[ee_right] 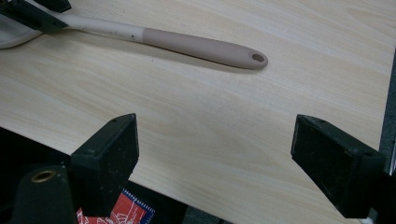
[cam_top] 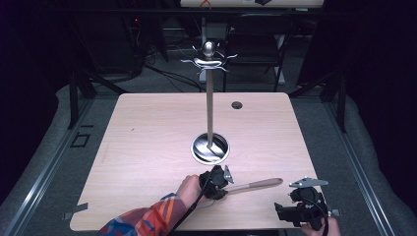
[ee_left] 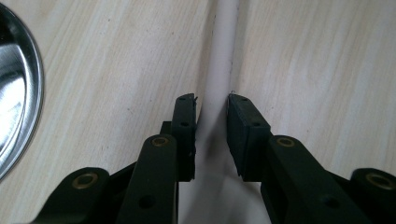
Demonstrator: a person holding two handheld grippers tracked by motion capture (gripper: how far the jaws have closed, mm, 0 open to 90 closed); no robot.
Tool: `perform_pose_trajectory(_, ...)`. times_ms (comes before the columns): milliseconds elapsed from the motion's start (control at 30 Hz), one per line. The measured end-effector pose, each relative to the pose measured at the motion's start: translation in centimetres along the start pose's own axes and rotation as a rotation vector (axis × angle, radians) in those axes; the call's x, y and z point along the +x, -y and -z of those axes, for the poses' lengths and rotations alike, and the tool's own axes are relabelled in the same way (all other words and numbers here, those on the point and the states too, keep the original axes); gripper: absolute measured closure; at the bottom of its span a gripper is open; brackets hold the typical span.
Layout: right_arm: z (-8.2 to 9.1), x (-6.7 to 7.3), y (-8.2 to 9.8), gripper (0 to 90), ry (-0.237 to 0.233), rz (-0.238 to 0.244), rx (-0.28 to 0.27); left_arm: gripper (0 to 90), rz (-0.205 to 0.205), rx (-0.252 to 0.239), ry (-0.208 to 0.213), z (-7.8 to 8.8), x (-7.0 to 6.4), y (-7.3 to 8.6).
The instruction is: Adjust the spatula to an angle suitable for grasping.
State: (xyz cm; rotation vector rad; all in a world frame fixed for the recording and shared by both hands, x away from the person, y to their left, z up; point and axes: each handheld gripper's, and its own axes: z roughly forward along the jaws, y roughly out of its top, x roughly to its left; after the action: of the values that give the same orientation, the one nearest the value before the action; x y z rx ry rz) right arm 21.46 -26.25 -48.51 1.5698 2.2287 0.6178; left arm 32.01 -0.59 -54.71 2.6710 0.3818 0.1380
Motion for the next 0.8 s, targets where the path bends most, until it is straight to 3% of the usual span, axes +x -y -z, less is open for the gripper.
perform_pose_trajectory(233, 0.0, 0.0, 0.0, 14.5, 0.001, 0.001, 0.001, 73.7, -0.04, 0.017, 0.019, 0.5, 0.1, 0.9)
perform_pose_trajectory(433, 0.0, 0.0, 0.0, 14.5, -0.001, 0.005, 0.003, 74.1, -0.102, 0.039, 0.021, 1.0, 0.1, 1.6)
perform_pose_trajectory(800, 0.1, 0.1, 0.0, 14.5, 0.002, 0.005, 0.0, 74.4, -0.141, 0.097, 0.041, 2.2, 0.5, 3.3)
